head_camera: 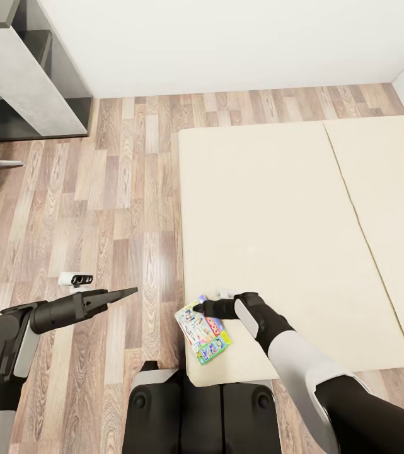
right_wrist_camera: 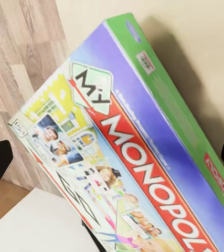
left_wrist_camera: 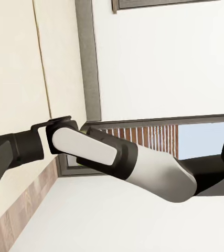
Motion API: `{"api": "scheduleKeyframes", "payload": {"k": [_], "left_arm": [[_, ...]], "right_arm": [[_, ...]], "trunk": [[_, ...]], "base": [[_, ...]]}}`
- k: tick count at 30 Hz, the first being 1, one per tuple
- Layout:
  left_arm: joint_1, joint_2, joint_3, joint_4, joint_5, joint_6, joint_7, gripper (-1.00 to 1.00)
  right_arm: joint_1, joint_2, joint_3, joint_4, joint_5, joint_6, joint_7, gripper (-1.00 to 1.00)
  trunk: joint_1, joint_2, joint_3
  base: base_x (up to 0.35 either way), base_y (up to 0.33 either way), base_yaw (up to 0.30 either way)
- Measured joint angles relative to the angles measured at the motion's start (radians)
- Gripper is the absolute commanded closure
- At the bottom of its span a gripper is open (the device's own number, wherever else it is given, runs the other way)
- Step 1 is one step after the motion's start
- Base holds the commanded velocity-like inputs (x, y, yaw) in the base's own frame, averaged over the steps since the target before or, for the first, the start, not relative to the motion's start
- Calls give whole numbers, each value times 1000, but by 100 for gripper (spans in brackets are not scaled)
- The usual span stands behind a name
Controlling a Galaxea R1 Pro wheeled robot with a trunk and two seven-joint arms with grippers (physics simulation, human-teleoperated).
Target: Put all the toys in the child's room - the three board games (two on the bed and one on the table), the two jigsaw puzzles on the table, and the tennis ball on the table - inside the toy box on the table in the child's room.
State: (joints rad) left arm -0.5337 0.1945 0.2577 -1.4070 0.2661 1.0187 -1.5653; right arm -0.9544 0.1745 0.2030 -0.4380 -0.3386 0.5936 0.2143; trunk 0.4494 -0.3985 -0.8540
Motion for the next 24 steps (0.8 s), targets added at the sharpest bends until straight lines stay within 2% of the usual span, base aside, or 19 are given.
{"api": "scheduleKeyframes", "payload": {"k": [5,24], "left_arm": [[0,0,0,0,0,0,0,-100],[0,0,0,0,-1,0,0,-100]], "right_arm": [[0,0,0,0,-25,-1,-1,-100],[0,0,0,0,-25,-5,-2,-100]], "trunk": [[0,0,0],[0,0,5]], "base": [[0,0,0],[0,0,0]]}}
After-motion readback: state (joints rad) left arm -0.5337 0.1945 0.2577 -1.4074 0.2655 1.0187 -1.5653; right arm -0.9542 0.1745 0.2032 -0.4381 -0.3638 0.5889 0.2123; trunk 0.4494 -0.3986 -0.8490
